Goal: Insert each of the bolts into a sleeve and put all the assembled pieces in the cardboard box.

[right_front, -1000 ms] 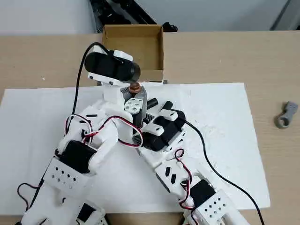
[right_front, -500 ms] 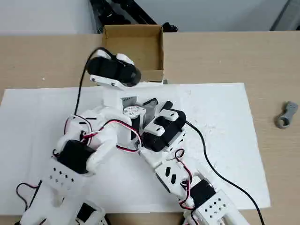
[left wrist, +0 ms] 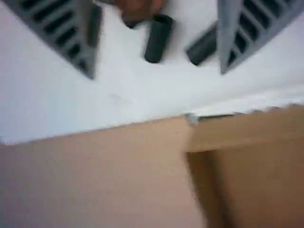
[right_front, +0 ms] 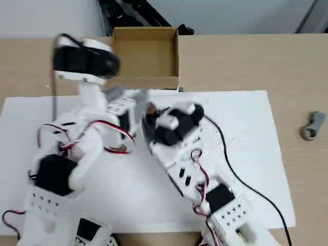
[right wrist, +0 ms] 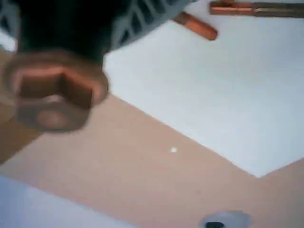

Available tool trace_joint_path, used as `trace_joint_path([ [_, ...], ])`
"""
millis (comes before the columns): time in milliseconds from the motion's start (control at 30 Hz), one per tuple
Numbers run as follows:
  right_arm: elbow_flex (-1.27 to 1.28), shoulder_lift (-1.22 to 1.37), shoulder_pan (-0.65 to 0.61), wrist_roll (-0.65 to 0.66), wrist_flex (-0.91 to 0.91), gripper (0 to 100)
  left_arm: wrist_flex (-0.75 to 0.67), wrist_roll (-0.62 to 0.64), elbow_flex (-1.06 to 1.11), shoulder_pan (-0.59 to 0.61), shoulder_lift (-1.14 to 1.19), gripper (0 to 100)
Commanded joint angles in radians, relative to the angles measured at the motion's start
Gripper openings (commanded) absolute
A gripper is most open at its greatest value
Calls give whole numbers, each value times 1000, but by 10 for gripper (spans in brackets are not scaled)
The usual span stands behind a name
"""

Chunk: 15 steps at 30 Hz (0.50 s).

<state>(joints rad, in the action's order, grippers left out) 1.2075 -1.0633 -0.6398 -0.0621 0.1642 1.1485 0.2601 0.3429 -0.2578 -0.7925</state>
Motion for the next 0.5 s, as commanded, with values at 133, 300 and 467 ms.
trace_joint_path([
  [133, -377, 325, 54, -26, -1, 2, -28, -242, 2, 144, -11, 6],
  [300, -563, 516, 114, -23, -1, 2, -28, -242, 33, 226, -11, 5],
  [467, -753, 760, 156, -23, 1, 2, -28, -245, 64, 275, -11, 5],
])
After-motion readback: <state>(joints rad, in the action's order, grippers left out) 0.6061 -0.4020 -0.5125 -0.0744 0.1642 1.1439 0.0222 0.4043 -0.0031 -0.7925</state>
